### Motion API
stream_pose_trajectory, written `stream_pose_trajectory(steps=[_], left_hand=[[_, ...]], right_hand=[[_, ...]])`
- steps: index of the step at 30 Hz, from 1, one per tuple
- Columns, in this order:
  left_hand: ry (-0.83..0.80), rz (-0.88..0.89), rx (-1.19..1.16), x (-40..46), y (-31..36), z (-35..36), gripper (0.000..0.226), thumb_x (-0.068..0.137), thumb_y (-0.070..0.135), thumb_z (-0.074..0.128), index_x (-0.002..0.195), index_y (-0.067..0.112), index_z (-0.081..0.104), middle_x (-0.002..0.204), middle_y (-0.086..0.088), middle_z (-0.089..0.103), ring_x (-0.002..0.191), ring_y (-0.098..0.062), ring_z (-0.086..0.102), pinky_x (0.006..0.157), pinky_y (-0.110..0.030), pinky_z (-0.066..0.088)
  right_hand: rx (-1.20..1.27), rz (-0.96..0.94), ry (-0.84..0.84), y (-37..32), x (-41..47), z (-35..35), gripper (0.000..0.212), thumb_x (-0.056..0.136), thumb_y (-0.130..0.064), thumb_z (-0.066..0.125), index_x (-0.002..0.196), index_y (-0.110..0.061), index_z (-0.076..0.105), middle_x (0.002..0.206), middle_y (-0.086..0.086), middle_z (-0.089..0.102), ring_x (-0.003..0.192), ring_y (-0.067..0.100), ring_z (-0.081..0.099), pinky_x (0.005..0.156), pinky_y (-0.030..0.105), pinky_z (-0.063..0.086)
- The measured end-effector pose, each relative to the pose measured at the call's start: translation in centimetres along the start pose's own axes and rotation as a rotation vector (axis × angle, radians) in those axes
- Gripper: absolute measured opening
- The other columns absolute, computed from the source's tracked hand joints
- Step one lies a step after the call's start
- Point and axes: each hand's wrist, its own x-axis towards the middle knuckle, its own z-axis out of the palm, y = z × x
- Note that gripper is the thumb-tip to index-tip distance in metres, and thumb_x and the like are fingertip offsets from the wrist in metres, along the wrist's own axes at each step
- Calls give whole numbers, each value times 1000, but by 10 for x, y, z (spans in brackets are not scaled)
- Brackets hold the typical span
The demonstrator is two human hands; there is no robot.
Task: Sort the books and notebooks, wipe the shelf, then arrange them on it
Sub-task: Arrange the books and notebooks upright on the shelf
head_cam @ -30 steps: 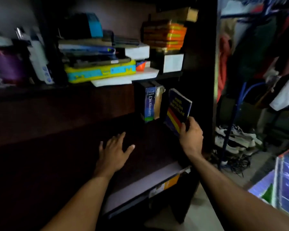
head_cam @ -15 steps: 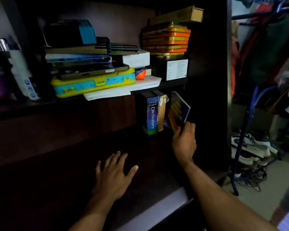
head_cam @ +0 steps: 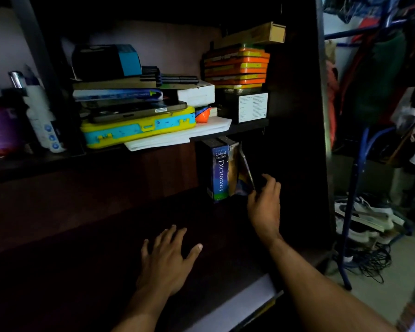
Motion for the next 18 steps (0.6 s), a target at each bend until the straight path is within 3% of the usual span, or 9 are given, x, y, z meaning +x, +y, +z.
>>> stream_pose_trajectory(steps=[5,9,12,16,18], left_hand=[[-5,-6,2,1,0,-1,74,94,77,18,159,40,17,170,10,10,156,-13,6,126,-51,0],[-11,-9,3,0,1,-2,75,94,78,17,159,40,17,170,10,10,156,-13,7,126,-51,0],[-9,-8,9,0,3,-3,75,94,77,17,159,40,17,170,10,10,156,-13,7,126,-51,1],[-13,-10,17,-1,4,-3,74,95,76,19,159,40,18,170,10,10,156,-13,7,126,-51,1],[-17,-10,15,-1,3,-4,74,95,76,19,159,40,18,170,10,11,156,-13,7,126,-52,2]], right_hand=[[-43,-1,17,1,1,0,41,98,-19,56,134,-29,39,127,-2,48,108,18,58,84,46,58],[-7,-45,69,2,-1,-2,44,99,-17,53,140,-26,39,131,-2,51,116,15,55,90,44,57],[53,-49,69,-2,1,-3,49,100,-16,51,142,-33,34,132,-4,52,118,15,56,91,45,57],[82,-74,62,-6,1,-3,50,102,-15,50,146,-31,33,134,-4,45,114,12,56,90,43,58],[63,-66,-41,-7,1,-2,57,101,-15,54,149,-32,30,140,-3,37,115,14,57,91,42,58]])
